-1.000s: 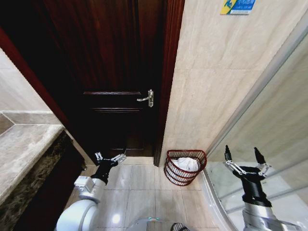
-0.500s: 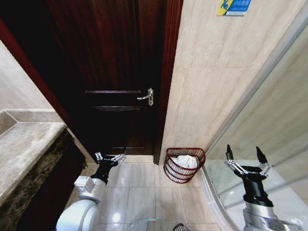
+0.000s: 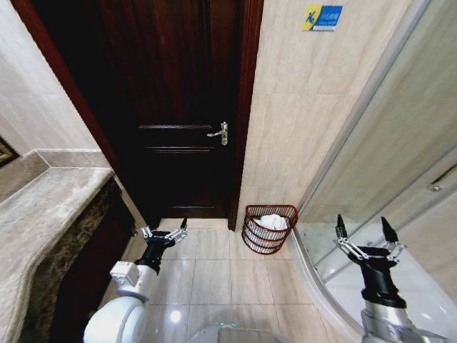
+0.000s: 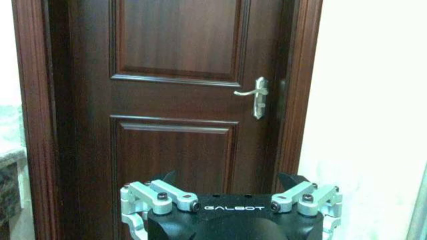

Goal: Discard the used towel into the hamper.

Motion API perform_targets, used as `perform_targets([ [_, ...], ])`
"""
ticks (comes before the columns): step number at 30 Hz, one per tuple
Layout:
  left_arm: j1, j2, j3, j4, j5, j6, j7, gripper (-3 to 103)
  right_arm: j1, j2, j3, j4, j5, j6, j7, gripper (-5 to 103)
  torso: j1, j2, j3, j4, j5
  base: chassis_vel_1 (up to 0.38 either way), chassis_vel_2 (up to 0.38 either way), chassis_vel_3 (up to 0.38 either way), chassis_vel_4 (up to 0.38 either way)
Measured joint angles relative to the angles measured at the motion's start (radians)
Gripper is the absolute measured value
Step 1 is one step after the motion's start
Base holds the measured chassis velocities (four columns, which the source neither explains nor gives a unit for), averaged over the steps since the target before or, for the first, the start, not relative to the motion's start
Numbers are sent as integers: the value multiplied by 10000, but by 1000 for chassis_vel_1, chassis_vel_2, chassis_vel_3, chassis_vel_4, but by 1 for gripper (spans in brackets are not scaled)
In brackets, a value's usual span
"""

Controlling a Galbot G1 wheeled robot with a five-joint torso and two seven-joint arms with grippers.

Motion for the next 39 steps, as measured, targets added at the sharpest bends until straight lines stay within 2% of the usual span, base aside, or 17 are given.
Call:
perform_targets([
  [3, -1, 0, 0, 0, 0, 0, 0, 100, -6, 0, 31, 6, 66, 44, -91, 100, 8, -4, 4, 0, 9, -10, 17, 13, -26],
  [21, 0, 0, 0, 0, 0, 0, 0, 100, 222, 0, 99, -6, 231, 299, -212, 100, 4, -5, 3, -1, 6, 27, -33, -31, 33],
  [39, 0, 0, 0, 0, 0, 0, 0, 100, 372, 0, 381, -273, 229, 424, 72, 100, 7, -5, 3, -1, 6, 34, -29, -34, 31],
])
